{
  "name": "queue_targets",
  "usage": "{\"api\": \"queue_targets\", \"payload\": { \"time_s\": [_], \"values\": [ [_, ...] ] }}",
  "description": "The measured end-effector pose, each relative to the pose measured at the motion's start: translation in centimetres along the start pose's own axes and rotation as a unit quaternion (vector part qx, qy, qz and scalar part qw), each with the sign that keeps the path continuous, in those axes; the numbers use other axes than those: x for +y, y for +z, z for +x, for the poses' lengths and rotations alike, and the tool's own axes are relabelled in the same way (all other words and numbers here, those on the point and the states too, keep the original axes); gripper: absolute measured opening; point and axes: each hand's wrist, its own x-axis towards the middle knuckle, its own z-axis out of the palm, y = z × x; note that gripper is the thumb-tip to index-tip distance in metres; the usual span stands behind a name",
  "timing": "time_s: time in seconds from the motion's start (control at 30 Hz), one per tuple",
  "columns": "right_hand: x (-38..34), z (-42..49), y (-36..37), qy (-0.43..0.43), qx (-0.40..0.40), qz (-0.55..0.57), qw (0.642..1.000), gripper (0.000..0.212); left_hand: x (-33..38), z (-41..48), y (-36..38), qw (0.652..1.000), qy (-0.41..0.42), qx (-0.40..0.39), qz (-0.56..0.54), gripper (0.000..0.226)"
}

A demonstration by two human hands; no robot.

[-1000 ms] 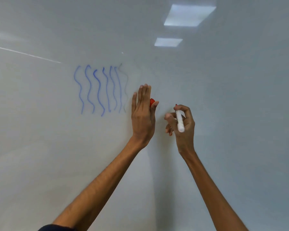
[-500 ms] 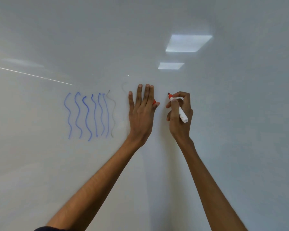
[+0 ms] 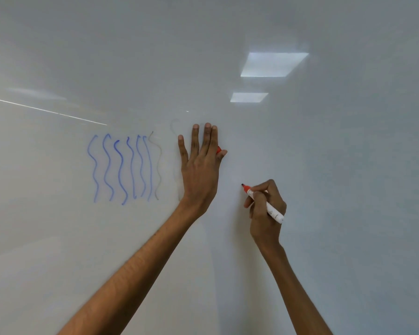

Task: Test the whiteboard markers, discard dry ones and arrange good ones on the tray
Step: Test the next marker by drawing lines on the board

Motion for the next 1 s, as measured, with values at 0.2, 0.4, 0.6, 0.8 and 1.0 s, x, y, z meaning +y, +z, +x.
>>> {"api": "queue_targets", "payload": {
  "time_s": [0.2,0.4,0.6,0.8,1.0],
  "values": [
    [-3.5,4.4,0.6,-0.038,0.021,0.017,0.999,0.006,0.7,-0.3,0.1,1.0,-0.012,0.007,-0.028,0.056],
    [-4.7,8.3,1.8,-0.074,0.001,-0.029,0.997,0.011,1.2,-0.8,0.5,0.999,-0.022,0.015,-0.017,0.059],
    [-3.1,4.6,1.0,-0.113,0.005,-0.128,0.985,0.013,1.0,-1.2,0.6,1.0,-0.016,0.011,-0.015,0.059],
    [-1.5,-0.1,-0.5,-0.083,0.01,-0.188,0.979,0.018,1.5,-1.3,0.7,1.0,-0.025,0.006,-0.004,0.059],
    [-4.0,3.8,-0.9,-0.071,0.017,-0.152,0.986,0.02,1.7,-1.7,0.8,0.999,-0.022,0.0,-0.03,0.058]
  ]
}}
